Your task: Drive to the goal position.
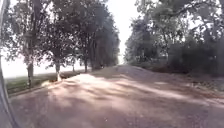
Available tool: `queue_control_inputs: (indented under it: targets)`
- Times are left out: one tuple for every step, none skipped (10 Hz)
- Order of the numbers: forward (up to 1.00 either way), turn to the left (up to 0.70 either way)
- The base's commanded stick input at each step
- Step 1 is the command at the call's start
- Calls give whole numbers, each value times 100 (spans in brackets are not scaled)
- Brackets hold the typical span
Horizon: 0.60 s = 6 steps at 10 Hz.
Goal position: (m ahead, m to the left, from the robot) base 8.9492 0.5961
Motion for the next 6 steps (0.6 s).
queue_control_inputs:
  targets:
    - [70, 0]
    - [70, 0]
    - [70, 0]
    - [70, -4]
    - [70, -10]
    - [70, -2]
